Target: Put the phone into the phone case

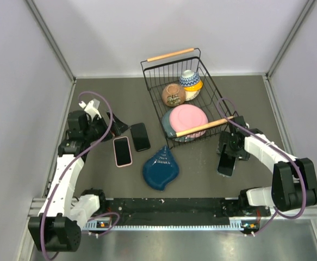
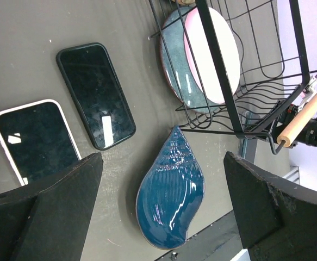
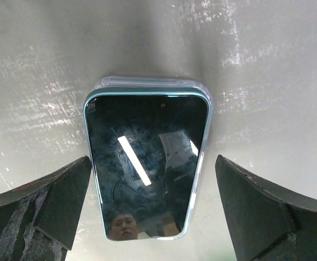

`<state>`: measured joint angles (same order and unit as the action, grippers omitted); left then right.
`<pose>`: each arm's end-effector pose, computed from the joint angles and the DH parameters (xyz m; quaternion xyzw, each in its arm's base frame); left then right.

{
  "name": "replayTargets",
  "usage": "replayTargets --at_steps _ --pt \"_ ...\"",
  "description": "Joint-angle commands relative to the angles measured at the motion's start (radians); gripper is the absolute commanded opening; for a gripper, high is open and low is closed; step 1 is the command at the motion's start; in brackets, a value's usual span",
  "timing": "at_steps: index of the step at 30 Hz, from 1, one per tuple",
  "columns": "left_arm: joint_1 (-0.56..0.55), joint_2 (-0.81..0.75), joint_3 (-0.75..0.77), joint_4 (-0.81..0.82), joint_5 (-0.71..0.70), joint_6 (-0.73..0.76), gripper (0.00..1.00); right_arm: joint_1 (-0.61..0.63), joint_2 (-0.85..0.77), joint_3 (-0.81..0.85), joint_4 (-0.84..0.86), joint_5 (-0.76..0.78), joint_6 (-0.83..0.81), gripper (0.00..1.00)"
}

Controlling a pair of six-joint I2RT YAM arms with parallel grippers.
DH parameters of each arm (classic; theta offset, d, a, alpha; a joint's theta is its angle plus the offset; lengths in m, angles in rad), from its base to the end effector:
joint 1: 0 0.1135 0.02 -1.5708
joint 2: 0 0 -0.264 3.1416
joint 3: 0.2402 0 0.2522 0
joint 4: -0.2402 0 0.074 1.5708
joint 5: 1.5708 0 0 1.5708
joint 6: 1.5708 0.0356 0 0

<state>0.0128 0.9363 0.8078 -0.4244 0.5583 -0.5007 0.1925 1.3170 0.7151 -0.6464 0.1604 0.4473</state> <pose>0.2030 -0.0163 0.2995 -0.0833 0.8460 -0.3466 0.3964 0.2211 0.0373 0.1763 0.1378 0.9742 -0.0247 0.1768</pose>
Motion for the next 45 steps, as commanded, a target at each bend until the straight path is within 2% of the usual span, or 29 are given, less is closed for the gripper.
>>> replayTargets --at_steps 1,7,11,17,21,25,29,33,36,42,45 --pt "-0.039 -0.048 0.071 -0.019 -0.067 0.044 0.98 0.013 0.017 -0.029 0.062 -0.042 -0.007 0.94" --pt "-0.068 -0.103 0.077 -0.042 -0.074 0.042 0.96 0.041 -0.001 -0.062 0.073 -0.062 0.021 0.92" --pt "-0.071 -0.132 0.085 -0.062 -0.043 0.037 0.95 0.082 -0.025 -0.091 0.076 -0.075 0.044 0.81" --pt "-0.092 -0.197 0.103 -0.112 -0.012 0.063 0.93 0.231 -0.050 -0.103 0.031 -0.026 0.103 0.73" --pt "-0.123 -0.224 0.117 -0.151 -0.005 0.085 0.92 0.408 -0.006 -0.068 -0.013 0.019 0.146 0.72" --pt "-0.164 -0.270 0.134 -0.201 0.025 0.099 0.90 0.545 0.046 0.004 -0.084 0.094 0.162 0.79" --pt "-0.183 -0.332 0.119 -0.221 -0.023 0.113 0.91 0.562 0.053 -0.008 -0.095 0.120 0.212 0.82" --pt "-0.183 -0.320 0.111 -0.226 -0.044 0.122 0.90 0.561 0.062 -0.011 -0.102 0.140 0.217 0.91" --pt "-0.183 -0.303 0.103 -0.231 -0.035 0.122 0.89 0.562 0.016 -0.022 -0.102 0.133 0.218 0.99" --pt "-0.206 -0.294 0.087 -0.220 -0.029 0.100 0.84 0.561 -0.188 -0.011 -0.116 0.108 0.200 0.99" --pt "-0.275 -0.280 0.077 -0.208 -0.063 0.076 0.82 0.561 -0.309 -0.011 -0.125 0.100 0.200 0.99"
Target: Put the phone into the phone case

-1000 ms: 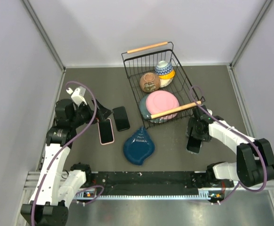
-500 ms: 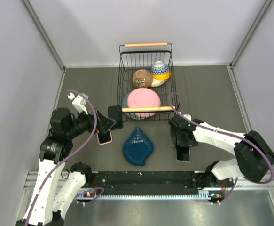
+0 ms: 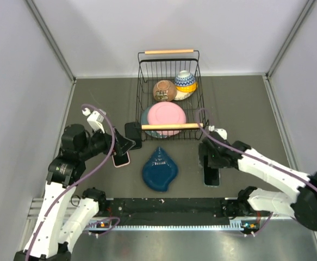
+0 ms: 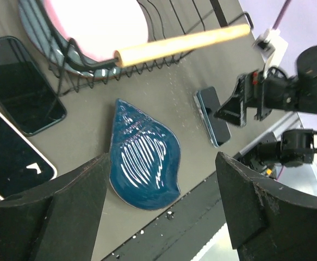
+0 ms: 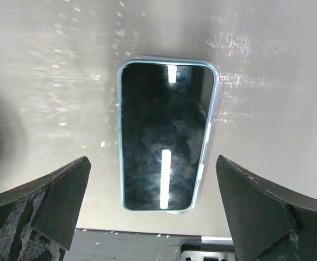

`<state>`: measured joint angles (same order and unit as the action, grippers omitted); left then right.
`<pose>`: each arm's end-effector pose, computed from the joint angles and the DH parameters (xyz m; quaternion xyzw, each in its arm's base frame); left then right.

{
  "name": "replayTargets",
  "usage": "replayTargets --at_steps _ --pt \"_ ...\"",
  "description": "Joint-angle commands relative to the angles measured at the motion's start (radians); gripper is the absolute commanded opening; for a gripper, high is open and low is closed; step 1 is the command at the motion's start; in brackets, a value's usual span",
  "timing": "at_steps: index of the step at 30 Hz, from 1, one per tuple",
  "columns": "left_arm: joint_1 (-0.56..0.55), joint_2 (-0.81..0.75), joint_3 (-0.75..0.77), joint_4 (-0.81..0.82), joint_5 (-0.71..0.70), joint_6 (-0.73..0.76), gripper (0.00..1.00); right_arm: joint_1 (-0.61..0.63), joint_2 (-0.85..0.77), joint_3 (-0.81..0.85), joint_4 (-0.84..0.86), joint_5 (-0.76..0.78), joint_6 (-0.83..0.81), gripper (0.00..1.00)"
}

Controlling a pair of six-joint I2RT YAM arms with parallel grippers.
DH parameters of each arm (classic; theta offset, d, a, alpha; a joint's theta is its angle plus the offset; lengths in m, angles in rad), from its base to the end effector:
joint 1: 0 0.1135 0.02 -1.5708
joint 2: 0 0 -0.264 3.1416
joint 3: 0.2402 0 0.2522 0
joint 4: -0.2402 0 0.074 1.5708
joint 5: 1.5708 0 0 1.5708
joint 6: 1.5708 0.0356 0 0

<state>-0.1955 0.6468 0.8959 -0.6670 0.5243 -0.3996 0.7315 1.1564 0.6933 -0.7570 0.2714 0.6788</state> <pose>0.1218 -0.0423 0.3486 0.0580 0.8199 -0.3621 0.4396 0.1529 0.1244 0.1977 -0.0021 0.9759 0.0106 0.2180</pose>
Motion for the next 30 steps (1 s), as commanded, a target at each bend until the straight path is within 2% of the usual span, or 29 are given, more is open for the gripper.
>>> replayTargets --at_steps 1,4,5,7,8,12,14,19,24,30 --pt "-0.096 0.016 -0.017 0.043 -0.076 -0.034 0.81 0.020 -0.177 0.012 -0.022 -0.006 -0.024 0.99" --pt "-0.247 0.053 -0.026 0.076 -0.194 -0.082 0.80 0.017 -0.263 0.029 -0.059 0.006 0.016 0.99" --pt "-0.339 0.063 -0.028 0.087 -0.229 -0.111 0.80 0.010 -0.279 0.034 -0.068 -0.010 0.016 0.99" --pt "-0.428 0.099 -0.031 0.116 -0.332 -0.143 0.79 -0.017 -0.328 0.032 -0.077 -0.043 0.039 0.99" --pt "-0.514 0.109 -0.034 0.130 -0.363 -0.175 0.77 -0.035 -0.343 0.017 -0.099 -0.060 0.063 0.99" --pt "-0.709 0.178 -0.055 0.208 -0.512 -0.257 0.73 -0.212 -0.385 -0.063 -0.104 -0.161 0.117 0.96" --pt "-0.793 0.249 -0.074 0.276 -0.561 -0.298 0.72 -0.250 -0.396 -0.121 -0.078 -0.188 0.122 0.93" --pt "-0.851 0.422 -0.081 0.412 -0.535 -0.363 0.64 -0.308 -0.307 -0.164 0.063 -0.261 0.096 0.88" --pt "-0.852 0.508 -0.106 0.535 -0.538 -0.377 0.55 -0.320 -0.215 -0.202 0.174 -0.348 0.044 0.84" --pt "-0.854 0.600 -0.118 0.621 -0.529 -0.400 0.55 -0.320 -0.208 -0.264 0.228 -0.367 0.001 0.81"
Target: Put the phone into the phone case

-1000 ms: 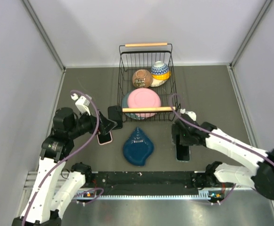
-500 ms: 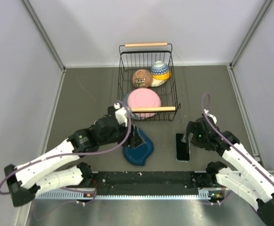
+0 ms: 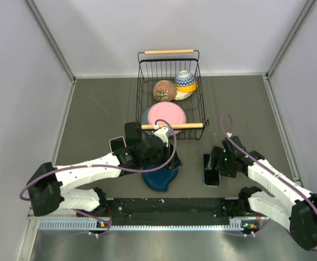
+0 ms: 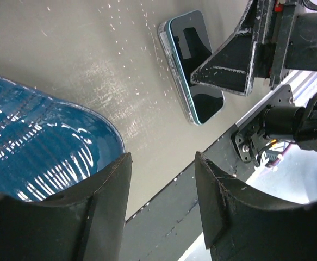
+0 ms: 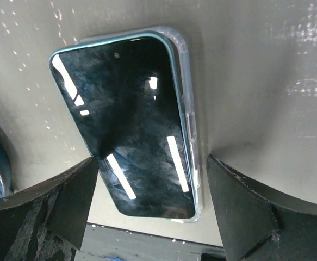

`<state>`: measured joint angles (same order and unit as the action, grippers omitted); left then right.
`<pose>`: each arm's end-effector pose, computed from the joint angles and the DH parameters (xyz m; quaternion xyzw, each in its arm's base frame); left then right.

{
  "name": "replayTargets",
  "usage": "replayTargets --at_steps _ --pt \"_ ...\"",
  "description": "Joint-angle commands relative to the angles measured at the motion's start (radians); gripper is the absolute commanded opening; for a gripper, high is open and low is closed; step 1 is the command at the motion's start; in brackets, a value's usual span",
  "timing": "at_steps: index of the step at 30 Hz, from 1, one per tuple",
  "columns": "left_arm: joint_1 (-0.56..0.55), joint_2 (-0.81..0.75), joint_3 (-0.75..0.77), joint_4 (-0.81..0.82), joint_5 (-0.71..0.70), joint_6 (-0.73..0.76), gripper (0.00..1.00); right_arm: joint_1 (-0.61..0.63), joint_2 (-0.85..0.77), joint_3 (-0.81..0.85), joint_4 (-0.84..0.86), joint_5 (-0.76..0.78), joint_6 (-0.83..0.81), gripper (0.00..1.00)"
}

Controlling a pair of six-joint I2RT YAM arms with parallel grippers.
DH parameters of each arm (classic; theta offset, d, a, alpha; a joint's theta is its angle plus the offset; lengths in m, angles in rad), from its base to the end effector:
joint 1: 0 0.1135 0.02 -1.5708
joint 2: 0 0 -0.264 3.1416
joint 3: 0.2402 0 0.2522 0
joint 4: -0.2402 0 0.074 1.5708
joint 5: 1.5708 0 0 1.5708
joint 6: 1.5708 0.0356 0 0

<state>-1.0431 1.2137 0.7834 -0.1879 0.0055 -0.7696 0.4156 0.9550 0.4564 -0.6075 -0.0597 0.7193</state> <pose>0.1331 -0.2288 0.2497 0.1224 0.8802 -0.3625 0.2808 0.1459 0.0667 0.1666 0.1404 0.9625 0.1482 0.1785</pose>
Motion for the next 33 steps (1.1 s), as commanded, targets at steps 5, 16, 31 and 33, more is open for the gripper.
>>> replayTargets --at_steps 5,16,31,33 --pt "-0.005 0.084 0.008 0.163 0.030 -0.040 0.53 -0.005 -0.042 -0.085 0.146 -0.119 -0.038 0.72" --pt "-0.006 0.213 0.030 0.245 0.094 -0.053 0.47 -0.005 -0.216 -0.145 0.160 -0.204 0.002 0.65" --pt "-0.032 0.435 0.134 0.300 0.129 -0.023 0.36 -0.005 -0.369 -0.196 0.114 0.000 0.086 0.73" --pt "-0.032 0.464 0.158 0.292 0.125 -0.019 0.35 -0.005 -0.387 -0.205 0.114 -0.003 0.094 0.73"
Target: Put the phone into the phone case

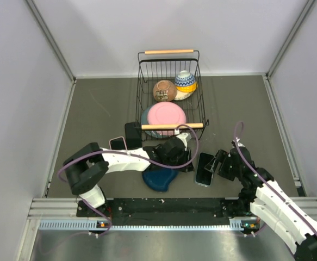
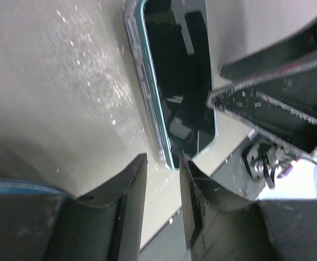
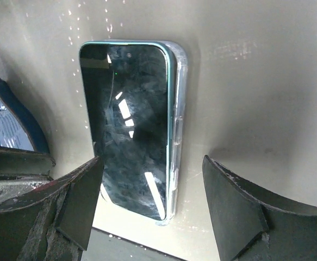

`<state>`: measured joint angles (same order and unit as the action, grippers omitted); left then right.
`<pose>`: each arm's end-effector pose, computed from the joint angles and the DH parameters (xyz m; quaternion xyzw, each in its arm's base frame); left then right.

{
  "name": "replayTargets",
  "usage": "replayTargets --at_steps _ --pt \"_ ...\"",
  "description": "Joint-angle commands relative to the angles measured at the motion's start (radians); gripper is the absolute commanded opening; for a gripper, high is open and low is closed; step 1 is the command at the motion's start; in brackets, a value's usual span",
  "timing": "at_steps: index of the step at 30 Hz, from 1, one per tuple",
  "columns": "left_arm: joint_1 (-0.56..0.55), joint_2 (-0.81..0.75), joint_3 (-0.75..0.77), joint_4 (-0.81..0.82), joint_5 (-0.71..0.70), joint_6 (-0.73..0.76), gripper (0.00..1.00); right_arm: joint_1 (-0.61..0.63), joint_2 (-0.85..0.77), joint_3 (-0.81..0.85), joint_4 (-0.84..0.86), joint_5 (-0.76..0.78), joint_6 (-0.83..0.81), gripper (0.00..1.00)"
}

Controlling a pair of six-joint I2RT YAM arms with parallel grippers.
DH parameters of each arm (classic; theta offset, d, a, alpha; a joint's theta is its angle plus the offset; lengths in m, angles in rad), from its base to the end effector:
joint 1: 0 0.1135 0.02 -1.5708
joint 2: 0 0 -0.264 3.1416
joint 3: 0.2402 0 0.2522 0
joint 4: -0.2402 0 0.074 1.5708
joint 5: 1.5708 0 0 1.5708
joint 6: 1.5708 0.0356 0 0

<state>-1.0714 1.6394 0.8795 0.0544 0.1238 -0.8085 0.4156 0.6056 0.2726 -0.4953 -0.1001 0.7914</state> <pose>0.1591 -0.3008 0.1807 0.1445 0.8949 -0.3711 0.2015 0.1157 0.0550 0.1598 0.1560 0.9177 0.2440 0.2719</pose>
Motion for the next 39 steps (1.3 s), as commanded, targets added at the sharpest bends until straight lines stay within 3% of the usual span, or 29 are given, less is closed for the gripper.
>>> replayTargets --at_steps 1,21,30,36,39 --pt "-0.002 0.048 0.071 0.044 0.005 0.022 0.35 -0.005 -0.043 -0.032 0.001 0.033 0.026 0.73" --pt "-0.002 0.195 0.142 0.036 0.019 0.014 0.26 -0.004 -0.035 -0.056 0.055 0.004 0.035 0.79" --pt "-0.004 0.211 0.119 0.078 0.069 -0.008 0.04 -0.003 -0.033 -0.124 0.222 -0.125 0.078 0.79" --pt "-0.004 0.215 0.104 0.091 0.089 -0.012 0.01 -0.003 -0.156 -0.182 0.395 -0.265 0.120 0.79" --pt "-0.004 0.201 0.092 0.091 0.082 -0.014 0.01 -0.003 -0.257 -0.217 0.402 -0.271 0.153 0.78"
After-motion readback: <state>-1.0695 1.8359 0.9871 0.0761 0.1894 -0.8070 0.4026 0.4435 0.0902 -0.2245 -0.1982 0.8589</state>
